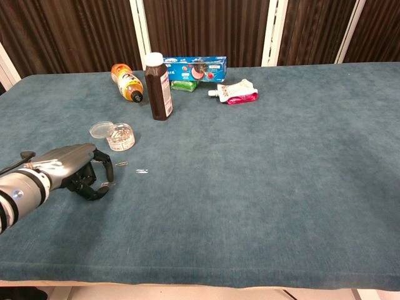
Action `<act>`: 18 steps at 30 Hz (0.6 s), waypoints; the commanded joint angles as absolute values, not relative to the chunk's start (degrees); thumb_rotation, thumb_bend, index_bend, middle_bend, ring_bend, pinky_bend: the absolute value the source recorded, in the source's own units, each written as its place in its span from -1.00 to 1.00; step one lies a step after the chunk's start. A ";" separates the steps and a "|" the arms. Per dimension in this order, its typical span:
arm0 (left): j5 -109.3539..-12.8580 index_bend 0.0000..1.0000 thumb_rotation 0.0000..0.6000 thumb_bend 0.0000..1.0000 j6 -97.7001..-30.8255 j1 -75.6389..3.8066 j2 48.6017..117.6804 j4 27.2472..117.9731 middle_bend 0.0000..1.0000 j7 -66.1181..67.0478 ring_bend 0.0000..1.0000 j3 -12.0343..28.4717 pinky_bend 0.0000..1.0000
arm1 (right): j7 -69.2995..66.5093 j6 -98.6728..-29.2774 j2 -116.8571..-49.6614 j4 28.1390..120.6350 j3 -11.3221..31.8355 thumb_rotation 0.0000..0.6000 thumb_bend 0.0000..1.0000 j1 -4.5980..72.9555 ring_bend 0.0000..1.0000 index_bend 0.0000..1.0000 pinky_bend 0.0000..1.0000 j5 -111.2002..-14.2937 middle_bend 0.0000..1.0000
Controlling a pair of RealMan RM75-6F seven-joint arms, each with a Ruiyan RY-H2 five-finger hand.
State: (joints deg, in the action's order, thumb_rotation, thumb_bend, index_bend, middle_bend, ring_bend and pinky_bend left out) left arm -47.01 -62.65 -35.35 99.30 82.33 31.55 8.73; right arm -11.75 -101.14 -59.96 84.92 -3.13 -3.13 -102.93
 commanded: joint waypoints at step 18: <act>-46.00 0.32 1.00 -0.24 -61.74 -35.71 98.94 82.25 1.00 32.65 1.00 8.99 1.00 | -11.65 -101.22 -60.08 84.85 -3.12 1.00 -0.64 -3.25 -1.00 -1.00 -0.96 -102.93 -1.00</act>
State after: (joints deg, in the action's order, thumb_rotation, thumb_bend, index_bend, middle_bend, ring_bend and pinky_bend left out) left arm -46.09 -61.78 -35.69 99.02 82.15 32.55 9.01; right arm -11.65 -101.22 -60.08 84.85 -3.12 -3.25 -102.93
